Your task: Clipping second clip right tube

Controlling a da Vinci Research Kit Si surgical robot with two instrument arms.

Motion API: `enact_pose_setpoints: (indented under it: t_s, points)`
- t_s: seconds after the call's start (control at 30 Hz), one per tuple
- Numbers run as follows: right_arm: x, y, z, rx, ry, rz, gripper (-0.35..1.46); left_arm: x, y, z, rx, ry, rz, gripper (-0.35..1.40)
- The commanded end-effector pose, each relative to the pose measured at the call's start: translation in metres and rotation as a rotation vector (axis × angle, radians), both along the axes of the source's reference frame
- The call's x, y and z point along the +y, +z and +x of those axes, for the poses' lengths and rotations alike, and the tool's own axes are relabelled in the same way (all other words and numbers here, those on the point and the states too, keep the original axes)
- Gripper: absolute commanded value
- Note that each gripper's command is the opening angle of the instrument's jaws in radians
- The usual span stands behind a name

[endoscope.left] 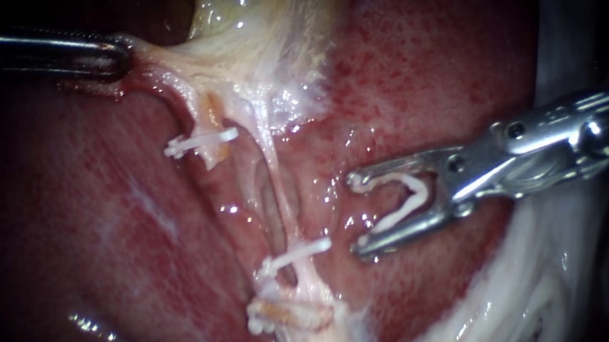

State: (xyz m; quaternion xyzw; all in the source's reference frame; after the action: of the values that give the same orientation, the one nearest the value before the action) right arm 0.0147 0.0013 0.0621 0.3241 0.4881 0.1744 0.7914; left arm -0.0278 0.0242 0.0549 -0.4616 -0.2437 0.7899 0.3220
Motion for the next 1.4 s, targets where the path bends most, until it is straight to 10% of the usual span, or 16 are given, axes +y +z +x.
enact_pose_setpoints:
  t_s: [0.03,0.9,1.4]
  points:
    - [-0.0001,0.0005,0.0003,0.005,0.001,0.015,0.50,0.0000,0.0000,0.0000,0.000,0.000,0.000,-0.35]
    - [0.0004,0.0039,0.0047,0.190,0.057,0.314,0.50,0.0000,0.0000,0.0000,0.000,0.000,0.000,-0.35]
    - [-0.0011,0.0013,0.0058,0.290,0.001,0.395,0.50,0.0001,0.0001,0.0001,0.000,0.000,0.000,-0.35]
